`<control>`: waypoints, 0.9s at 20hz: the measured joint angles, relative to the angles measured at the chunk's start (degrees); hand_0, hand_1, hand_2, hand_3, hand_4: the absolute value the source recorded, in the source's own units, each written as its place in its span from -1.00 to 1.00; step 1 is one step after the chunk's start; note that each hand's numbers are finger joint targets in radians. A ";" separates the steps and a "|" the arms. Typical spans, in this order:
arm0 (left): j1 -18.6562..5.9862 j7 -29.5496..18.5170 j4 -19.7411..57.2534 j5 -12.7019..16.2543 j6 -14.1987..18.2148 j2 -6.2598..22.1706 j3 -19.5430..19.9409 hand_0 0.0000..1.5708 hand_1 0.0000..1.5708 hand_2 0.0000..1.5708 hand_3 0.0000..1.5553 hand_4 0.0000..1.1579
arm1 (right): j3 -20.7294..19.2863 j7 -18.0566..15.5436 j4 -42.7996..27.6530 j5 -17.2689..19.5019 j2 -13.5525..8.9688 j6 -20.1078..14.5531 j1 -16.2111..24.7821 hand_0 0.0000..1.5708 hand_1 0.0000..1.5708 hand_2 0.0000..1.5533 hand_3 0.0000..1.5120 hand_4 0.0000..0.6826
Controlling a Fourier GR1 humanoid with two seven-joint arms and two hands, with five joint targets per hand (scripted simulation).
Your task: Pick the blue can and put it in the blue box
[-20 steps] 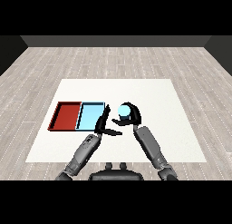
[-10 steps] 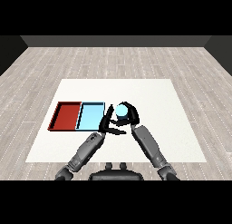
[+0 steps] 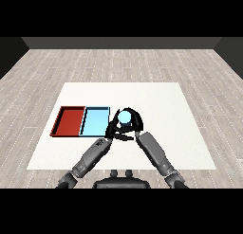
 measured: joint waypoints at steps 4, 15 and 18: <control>-2.92 -0.29 3.00 2.15 0.46 0.02 -0.71 -1.00 -1.00 -1.00 -1.00 -1.00 | 0.60 0.03 -0.50 -0.46 -0.14 -0.01 0.23 0.82 0.82 0.88 0.82 0.62; -3.12 -1.22 2.93 3.00 1.44 0.32 -2.08 -1.00 -1.00 -1.00 -1.00 -1.00 | 3.16 -0.41 0.78 -2.14 -0.19 -1.71 -1.65 0.86 0.86 0.88 0.81 0.57; -5.48 -1.35 4.81 4.19 2.18 0.24 -2.71 -1.00 -1.00 -1.00 -1.00 -1.00 | 3.15 0.86 -0.27 -0.88 -0.19 -1.61 -1.64 0.83 0.83 0.86 0.78 0.51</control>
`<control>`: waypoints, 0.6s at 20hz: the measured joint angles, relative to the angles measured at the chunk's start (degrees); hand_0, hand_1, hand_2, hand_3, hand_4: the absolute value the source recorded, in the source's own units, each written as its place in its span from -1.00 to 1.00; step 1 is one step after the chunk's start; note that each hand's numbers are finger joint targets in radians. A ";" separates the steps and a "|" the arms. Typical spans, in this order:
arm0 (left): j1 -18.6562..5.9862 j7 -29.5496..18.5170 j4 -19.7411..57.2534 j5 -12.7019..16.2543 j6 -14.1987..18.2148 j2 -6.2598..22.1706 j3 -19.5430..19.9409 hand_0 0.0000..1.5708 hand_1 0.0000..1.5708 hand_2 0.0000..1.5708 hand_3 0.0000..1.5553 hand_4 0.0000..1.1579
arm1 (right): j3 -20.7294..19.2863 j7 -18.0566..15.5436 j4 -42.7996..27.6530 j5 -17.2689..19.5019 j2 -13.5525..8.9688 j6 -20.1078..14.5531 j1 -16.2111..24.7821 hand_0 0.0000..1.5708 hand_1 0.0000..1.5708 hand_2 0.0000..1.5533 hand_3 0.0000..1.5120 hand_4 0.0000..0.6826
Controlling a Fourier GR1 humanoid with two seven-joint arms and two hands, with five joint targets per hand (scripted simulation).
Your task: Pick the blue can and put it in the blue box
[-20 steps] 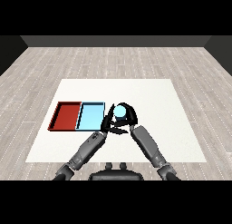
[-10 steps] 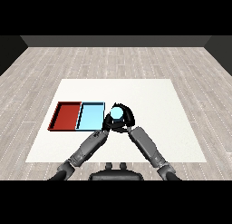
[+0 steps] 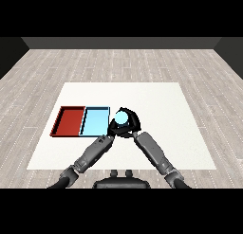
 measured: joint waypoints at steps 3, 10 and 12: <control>-1.09 -0.81 1.54 1.23 0.71 0.74 -1.00 -1.00 -1.00 -1.00 -1.00 -1.00 | 2.40 -0.29 -0.09 -0.63 -0.48 -2.22 -0.25 0.84 0.84 0.86 0.80 0.42; -3.36 -1.55 4.33 5.84 4.85 1.09 -3.01 1.00 1.00 1.00 0.95 1.00 | 2.45 -0.92 0.25 -0.62 -0.89 -1.95 -1.02 0.83 0.83 0.88 0.82 0.51; -2.81 -0.45 3.21 5.77 7.56 1.05 -3.59 1.00 1.00 1.00 0.91 0.97 | 2.39 -0.89 0.41 -0.96 -0.88 -1.81 -1.23 0.82 0.82 0.88 0.82 0.53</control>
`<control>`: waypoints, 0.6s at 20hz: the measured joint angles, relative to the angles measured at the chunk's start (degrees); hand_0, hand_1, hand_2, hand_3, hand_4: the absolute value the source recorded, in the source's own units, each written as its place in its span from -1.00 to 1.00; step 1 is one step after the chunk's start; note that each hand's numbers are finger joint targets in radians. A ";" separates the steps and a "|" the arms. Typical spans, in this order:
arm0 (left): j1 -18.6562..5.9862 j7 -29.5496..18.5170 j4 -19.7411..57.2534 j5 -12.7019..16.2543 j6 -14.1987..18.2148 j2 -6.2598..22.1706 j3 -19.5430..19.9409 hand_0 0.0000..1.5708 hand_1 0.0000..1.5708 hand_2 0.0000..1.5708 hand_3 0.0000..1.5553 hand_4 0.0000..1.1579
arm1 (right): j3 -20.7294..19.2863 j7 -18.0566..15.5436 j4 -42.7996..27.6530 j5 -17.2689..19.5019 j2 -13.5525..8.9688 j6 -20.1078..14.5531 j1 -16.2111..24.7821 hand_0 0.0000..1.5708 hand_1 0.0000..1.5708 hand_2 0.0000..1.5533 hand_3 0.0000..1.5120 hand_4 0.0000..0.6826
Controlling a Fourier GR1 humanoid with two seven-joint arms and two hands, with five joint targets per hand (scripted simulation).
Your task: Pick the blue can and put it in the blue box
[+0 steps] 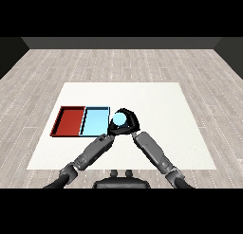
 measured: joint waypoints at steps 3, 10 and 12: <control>-0.95 0.59 1.29 0.08 1.35 -0.17 -0.17 1.00 1.00 0.98 0.88 0.95 | -0.37 -0.96 1.01 -0.88 -0.04 0.79 -0.42 0.80 0.80 0.87 0.81 0.54; -0.36 1.87 1.20 -2.68 4.26 -0.07 0.38 1.00 1.00 0.98 0.89 0.97 | 0.30 -1.53 1.00 -1.59 0.15 0.28 -0.23 0.81 0.81 0.88 0.82 0.53; -0.27 2.15 0.71 -3.59 4.72 -0.09 0.75 1.00 1.00 0.98 0.88 0.97 | 0.55 -1.32 0.16 -1.77 0.14 -0.44 0.00 0.40 0.40 0.53 0.37 0.17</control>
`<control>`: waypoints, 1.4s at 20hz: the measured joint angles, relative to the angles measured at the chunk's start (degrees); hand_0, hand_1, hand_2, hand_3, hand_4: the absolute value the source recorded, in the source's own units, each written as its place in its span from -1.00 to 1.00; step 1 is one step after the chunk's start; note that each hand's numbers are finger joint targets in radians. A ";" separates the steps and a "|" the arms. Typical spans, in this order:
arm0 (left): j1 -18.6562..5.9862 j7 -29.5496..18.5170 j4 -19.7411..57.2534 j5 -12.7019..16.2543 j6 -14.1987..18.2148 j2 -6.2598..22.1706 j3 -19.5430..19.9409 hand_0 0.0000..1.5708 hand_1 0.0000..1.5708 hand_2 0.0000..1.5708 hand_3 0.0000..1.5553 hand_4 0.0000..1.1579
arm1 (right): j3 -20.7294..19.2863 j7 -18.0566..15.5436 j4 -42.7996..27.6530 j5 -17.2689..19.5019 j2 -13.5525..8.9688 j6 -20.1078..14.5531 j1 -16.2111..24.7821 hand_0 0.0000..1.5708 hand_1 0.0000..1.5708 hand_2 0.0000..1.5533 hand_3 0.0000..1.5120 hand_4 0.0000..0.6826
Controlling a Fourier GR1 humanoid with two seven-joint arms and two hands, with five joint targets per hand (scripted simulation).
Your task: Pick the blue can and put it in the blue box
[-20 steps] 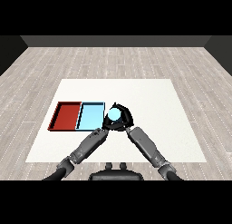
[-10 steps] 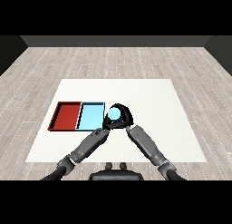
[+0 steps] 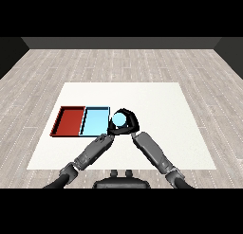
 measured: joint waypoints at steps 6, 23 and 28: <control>0.61 0.72 -0.25 -1.92 0.58 -0.41 0.99 1.00 1.00 0.99 0.89 0.97 | -0.40 2.79 -0.38 3.46 0.42 -0.73 0.19 -1.00 -1.00 -1.00 -1.00 -1.00; 1.20 -0.76 1.20 -1.11 -0.82 -0.68 4.05 1.00 1.00 1.00 0.90 0.98 | -10.02 4.71 -5.23 1.55 -0.47 3.56 2.37 -1.00 -1.00 -1.00 -1.00 -1.00; 2.79 -2.39 0.85 -2.35 0.07 -0.09 6.46 1.00 1.00 1.00 0.88 0.98 | -13.46 4.54 -13.67 -1.60 -2.61 6.15 7.31 -1.00 -1.00 -1.00 -1.00 -1.00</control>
